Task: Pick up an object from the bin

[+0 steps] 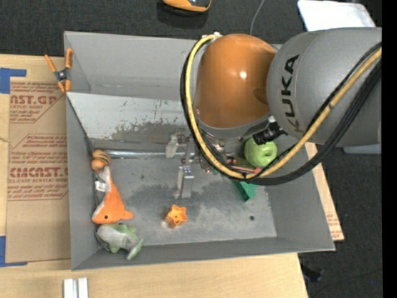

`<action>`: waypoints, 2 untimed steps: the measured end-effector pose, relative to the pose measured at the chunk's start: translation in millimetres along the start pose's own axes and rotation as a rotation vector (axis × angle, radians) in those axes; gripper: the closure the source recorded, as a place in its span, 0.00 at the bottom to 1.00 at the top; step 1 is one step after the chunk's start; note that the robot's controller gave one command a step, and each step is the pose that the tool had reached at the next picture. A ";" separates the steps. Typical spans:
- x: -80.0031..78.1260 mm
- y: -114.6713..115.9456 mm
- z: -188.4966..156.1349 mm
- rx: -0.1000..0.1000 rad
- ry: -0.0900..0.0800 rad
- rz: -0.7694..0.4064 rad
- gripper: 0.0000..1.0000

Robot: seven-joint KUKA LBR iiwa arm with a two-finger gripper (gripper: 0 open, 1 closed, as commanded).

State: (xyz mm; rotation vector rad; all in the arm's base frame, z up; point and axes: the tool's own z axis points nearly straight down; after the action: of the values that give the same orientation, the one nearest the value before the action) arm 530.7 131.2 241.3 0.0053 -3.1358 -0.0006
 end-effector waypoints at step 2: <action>12.3 -4.1 50.2 0.000 -0.010 -0.157 0.00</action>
Offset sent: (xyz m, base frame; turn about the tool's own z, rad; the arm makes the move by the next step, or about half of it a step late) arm -0.0451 -0.0122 -0.1713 -0.5029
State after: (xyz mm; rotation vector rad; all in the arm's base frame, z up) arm 518.1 127.0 191.2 0.2514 -3.1355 -0.0016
